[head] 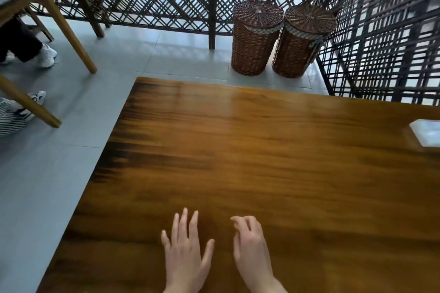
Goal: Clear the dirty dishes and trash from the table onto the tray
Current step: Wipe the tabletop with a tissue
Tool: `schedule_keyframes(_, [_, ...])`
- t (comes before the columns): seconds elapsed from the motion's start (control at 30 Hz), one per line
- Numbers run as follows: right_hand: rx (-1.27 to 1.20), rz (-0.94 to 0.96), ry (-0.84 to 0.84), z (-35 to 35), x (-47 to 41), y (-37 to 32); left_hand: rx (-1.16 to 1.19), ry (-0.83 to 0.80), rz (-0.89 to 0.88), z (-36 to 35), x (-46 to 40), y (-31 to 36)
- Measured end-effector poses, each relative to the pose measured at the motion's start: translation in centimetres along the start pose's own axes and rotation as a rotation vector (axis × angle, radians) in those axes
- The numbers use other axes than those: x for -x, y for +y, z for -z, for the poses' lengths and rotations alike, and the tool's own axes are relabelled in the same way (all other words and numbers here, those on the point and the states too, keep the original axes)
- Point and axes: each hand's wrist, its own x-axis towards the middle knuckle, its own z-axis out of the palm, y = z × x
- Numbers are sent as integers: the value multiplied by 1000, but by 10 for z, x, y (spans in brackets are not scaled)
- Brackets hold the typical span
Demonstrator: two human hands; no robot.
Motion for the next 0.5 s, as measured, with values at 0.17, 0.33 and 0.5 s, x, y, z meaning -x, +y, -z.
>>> schedule_keyframes(0.17, [32, -5, -181, 0, 49, 28, -75, -63, 4, -1, 64, 10])
schedule_keyframes(0.33, [92, 6, -144, 7, 66, 32, -88, -33, 19, 10, 104, 18])
schedule_keyframes(0.5, [8, -83, -62, 25, 85, 34, -76, 6, 21, 20, 127, 22])
